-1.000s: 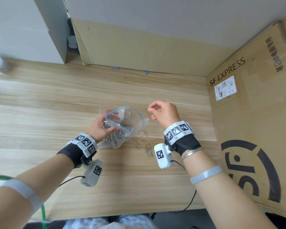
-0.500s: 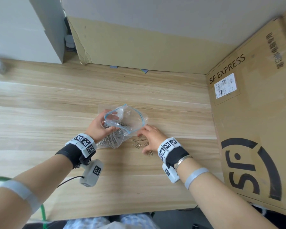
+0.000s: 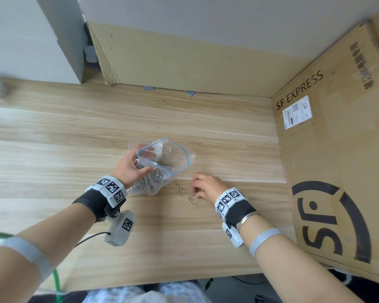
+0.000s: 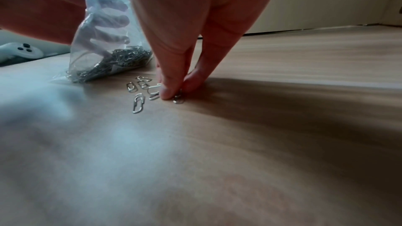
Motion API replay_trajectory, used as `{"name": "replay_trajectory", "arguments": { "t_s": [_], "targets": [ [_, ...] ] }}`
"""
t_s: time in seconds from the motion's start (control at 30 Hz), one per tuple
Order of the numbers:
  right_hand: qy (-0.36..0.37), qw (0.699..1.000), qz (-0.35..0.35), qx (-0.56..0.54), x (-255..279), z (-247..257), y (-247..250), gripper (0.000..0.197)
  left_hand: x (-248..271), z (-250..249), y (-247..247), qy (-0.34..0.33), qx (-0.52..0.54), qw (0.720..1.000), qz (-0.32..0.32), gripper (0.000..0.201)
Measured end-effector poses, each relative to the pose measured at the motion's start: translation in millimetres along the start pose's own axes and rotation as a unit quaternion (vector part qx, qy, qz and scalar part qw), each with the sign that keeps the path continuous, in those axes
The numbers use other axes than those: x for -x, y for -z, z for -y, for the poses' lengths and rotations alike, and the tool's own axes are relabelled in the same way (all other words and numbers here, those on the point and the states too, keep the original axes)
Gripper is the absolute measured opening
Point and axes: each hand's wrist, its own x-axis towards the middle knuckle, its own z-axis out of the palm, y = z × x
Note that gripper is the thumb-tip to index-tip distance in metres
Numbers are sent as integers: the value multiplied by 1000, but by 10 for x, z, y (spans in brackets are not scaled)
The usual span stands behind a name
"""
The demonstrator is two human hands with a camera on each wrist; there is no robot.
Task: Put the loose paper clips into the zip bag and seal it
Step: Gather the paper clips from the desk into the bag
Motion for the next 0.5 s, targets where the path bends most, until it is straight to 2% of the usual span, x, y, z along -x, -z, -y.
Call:
{"name": "replay_trajectory", "arguments": {
  "t_s": [0.17, 0.37, 0.5],
  "targets": [
    [6, 1000, 11, 16, 20, 23, 39, 13, 0, 12, -5, 0, -2, 1000, 0, 44],
    [-10, 999, 3, 36, -3, 82, 69, 23, 2, 1, -3, -1, -2, 1000, -2, 44],
    [-21, 999, -28, -4, 1, 72, 95, 23, 1, -3, -1, 2, -1, 1000, -2, 46]
  ]
}}
